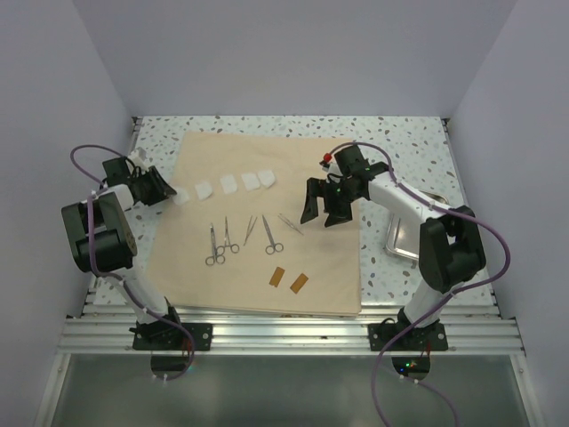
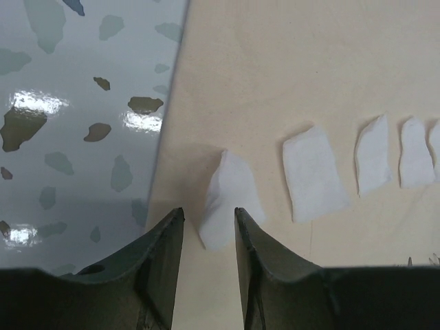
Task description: Prepare the surgical pack
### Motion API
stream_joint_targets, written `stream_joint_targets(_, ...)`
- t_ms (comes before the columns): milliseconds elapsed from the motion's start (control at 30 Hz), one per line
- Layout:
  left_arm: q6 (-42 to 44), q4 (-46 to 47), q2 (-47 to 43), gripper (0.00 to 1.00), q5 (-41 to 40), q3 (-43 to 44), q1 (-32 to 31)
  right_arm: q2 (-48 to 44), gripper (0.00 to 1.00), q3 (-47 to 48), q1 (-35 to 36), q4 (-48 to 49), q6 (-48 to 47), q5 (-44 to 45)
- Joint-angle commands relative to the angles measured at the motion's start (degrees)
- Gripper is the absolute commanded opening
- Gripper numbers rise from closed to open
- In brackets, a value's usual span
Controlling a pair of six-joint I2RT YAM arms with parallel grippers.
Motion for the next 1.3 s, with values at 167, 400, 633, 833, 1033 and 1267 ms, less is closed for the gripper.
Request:
stream_joint_targets(167, 1.4, 1.7, 4.6, 0.37, 2.5, 6.1, 0.3, 0.4, 0.9, 0.9, -0.6, 0.5, -0.6, -1.0)
stream_joint_targets(400, 1.2, 1.0, 5.1, 0.24, 5.4, 6.4, 0.2, 0.3, 0.9, 1.0, -0.8, 0.7, -0.7, -0.5)
stream_joint_targets(633, 0.8, 0.3, 4.3, 0.0, 7.3, 4.9, 0.2, 0.4, 0.9, 1.3, -1.0, 0.5, -0.8, -0.5)
stream_joint_targets(833, -6.2, 2.7, -0.3, 0.0, 13.8, 3.2, -0.1, 0.0, 0.9, 1.1, -1.0, 0.1, -0.9, -0.4)
stream_joint_targets(1033, -14.0, 4.1, 0.3, 0.0, 19.0, 4.8, 0.3, 0.6, 0.91, 0.4, -1.0, 0.8, -0.3, -1.1)
stream_joint_targets(1267, -25.6, 13.1, 2.4, 0.0, 25.4, 3.6, -1.2, 0.5, 0.91, 0.7, -0.9, 0.7, -0.4, -0.9)
